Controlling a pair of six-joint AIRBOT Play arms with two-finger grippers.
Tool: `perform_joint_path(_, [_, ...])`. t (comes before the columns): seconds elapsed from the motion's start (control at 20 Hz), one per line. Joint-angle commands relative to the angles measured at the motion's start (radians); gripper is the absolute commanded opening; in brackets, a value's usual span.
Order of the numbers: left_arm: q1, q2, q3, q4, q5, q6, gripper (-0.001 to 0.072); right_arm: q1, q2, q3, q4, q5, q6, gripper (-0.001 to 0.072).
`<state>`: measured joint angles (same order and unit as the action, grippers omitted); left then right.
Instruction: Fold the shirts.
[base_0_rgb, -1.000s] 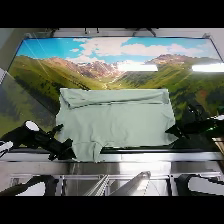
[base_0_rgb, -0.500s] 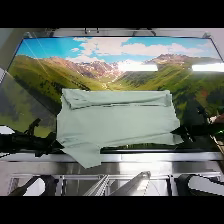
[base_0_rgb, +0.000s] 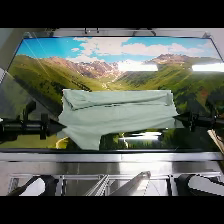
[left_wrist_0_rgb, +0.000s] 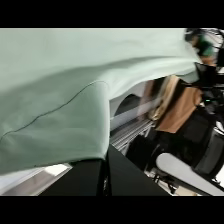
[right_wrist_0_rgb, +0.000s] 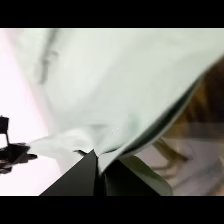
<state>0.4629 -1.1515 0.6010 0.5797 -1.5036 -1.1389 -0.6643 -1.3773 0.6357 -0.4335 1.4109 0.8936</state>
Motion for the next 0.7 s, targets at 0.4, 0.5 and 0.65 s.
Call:
perform_joint_path(0.4, [-0.105,-0.518,0.682,-0.109,0.023,-0.147,0.0030,0.219,-0.212,0.386,0.143,-0.319,-0.004,0.0022])
perform_joint_path(0.5, [-0.108,-0.628,0.803,-0.110,0.021,-0.167,0.0030,0.231,-0.301,0.440,0.143,-0.328,-0.004,0.0022])
perform_joint_path(0.65, [-0.141,-0.780,0.950,-0.109,0.016,-0.171,0.0030,0.235,-0.396,0.470,0.144,-0.339,-0.015,0.0023])
